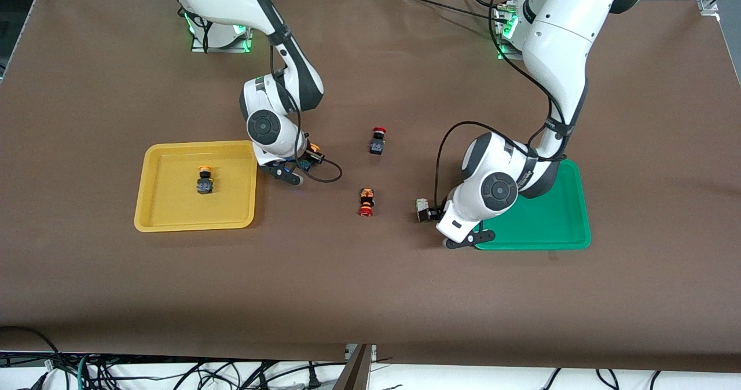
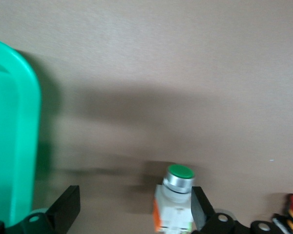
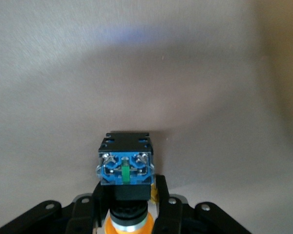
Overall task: Place green and yellow buttons in trays
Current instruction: 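Lower the black button into the yellow tray while the left lowers the white button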
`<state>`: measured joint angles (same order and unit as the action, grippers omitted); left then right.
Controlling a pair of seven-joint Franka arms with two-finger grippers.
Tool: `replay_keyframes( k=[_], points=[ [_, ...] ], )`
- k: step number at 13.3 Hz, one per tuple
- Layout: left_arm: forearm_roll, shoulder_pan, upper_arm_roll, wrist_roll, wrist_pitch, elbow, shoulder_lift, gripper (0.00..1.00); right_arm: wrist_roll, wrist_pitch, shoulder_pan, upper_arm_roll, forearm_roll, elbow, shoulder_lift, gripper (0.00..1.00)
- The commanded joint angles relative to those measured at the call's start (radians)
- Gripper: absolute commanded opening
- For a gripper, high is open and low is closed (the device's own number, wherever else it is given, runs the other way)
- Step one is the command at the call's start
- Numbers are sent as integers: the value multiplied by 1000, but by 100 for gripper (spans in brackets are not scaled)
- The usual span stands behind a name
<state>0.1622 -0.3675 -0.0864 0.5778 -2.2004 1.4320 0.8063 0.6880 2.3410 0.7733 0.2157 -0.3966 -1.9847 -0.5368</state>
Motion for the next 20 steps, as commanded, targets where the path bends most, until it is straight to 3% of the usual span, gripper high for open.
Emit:
replay_keyframes(
  k=[1,2,4,5,7,9,10,12,15,18,20],
  points=[
    [20,-40,11,49,7,-68,34,100,-156,-209,-5,126,4,38,80,3],
    [13,-59,13,65,7,-68,37,100,-286,-314,-5,207,21,73,84,4],
    [-36,-100,30,68,7,-67,51,95,-503,-361,-5,322,35,69,83,13],
    [-84,-102,30,70,7,-67,56,84,-540,-336,-6,333,29,40,78,21],
    [-113,-117,30,70,7,-64,62,66,-551,-153,-6,330,30,-70,75,41],
    [-115,-116,30,68,8,-62,59,7,-629,-39,-6,329,25,-124,58,79],
    [-115,-114,31,70,14,-62,56,0,-631,-63,-6,332,24,-114,67,89],
    [-118,-88,40,16,56,-56,24,0,-604,-211,-6,340,22,-30,92,93],
    [-116,22,39,-241,238,-53,-62,0,-442,-396,0,349,33,133,121,97],
    [-116,140,39,-480,330,-41,-116,0,-380,-443,18,343,99,168,237,99],
    [-124,197,40,-609,340,19,-156,0,-364,-489,27,335,168,168,349,99]
  ],
)
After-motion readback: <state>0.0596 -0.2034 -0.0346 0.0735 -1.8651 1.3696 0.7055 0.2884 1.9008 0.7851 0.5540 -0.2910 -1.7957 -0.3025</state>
